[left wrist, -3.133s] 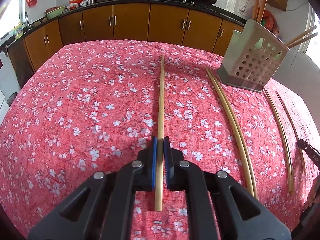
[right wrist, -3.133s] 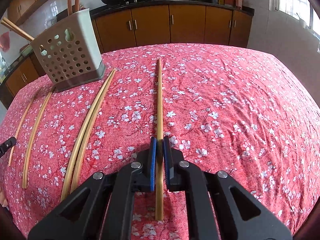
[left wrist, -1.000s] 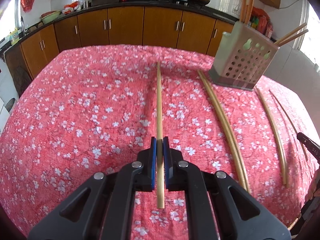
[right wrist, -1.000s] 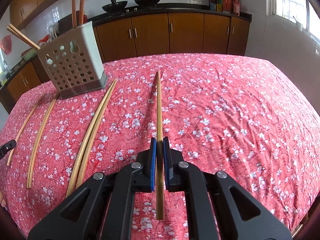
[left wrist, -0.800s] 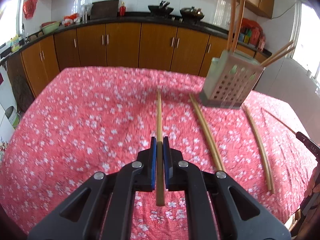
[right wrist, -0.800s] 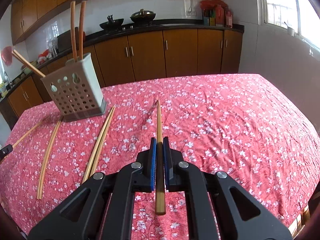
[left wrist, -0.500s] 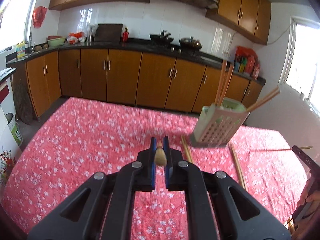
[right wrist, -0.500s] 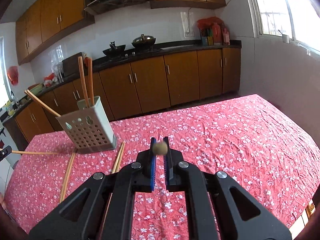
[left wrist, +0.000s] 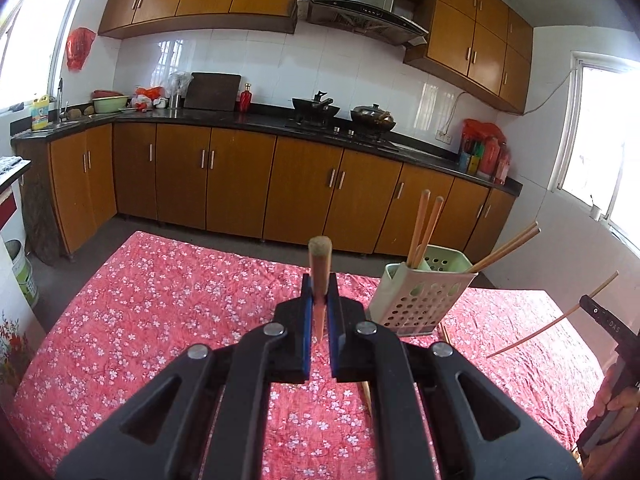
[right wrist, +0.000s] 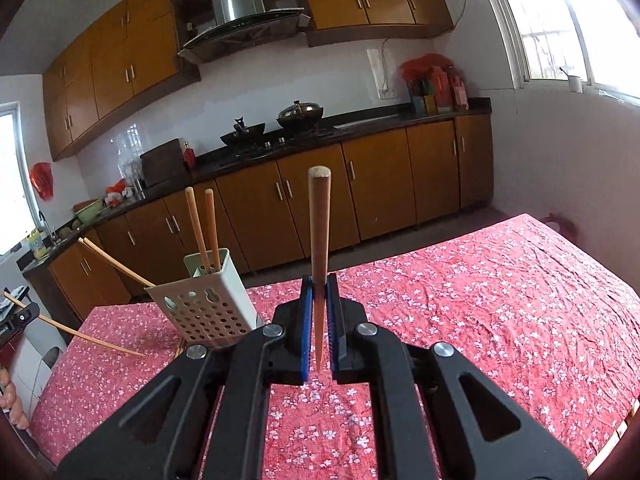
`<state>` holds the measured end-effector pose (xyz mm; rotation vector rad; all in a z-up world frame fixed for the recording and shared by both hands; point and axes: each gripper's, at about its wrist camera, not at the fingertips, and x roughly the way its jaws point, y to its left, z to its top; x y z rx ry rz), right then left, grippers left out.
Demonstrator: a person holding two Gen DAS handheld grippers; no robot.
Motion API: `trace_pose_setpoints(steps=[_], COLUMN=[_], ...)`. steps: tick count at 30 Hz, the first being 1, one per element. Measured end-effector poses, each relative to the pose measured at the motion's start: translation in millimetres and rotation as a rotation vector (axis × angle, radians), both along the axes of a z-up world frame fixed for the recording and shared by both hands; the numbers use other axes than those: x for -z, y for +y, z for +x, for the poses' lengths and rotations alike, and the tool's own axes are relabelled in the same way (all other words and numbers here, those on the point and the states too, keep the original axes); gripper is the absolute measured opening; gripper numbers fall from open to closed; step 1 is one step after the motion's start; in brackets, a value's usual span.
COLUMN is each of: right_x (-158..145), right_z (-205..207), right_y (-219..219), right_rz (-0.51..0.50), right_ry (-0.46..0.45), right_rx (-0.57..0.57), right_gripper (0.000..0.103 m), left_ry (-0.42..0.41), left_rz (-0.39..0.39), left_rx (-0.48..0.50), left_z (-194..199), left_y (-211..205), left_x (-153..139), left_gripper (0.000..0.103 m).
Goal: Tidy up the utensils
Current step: 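Lift the left tool's chopstick upright over the holder while the right tool lifts its own, then open the right tool to drop its chopstick into the holder while the left tool releases its own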
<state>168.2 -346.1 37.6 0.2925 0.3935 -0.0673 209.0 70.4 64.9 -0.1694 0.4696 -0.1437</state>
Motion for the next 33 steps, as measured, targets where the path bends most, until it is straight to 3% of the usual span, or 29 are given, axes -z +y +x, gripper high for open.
trace_pose_setpoints(steps=[11,24,33], right_x=[-36,-87,-95], right_z=[-9,0,34], right_y=[7,35,47], right_rz=[0.074,0.086,0.086], right_ry=[-0.091,-0.251,-0.292], right_rx=[-0.087,-0.175,-0.186], right_gripper=[0.007,0.007,0.007], left_ry=[-0.029,-0.194,-0.162], left_rz=[-0.065,-0.076,-0.045], left_rx=[0.102,0.191,0.186], left_z=[-9,-9,26], left_y=[-5,-60,-88], left_x=[-28,-93,-87], left_gripper=[0.008,0.007,0.007])
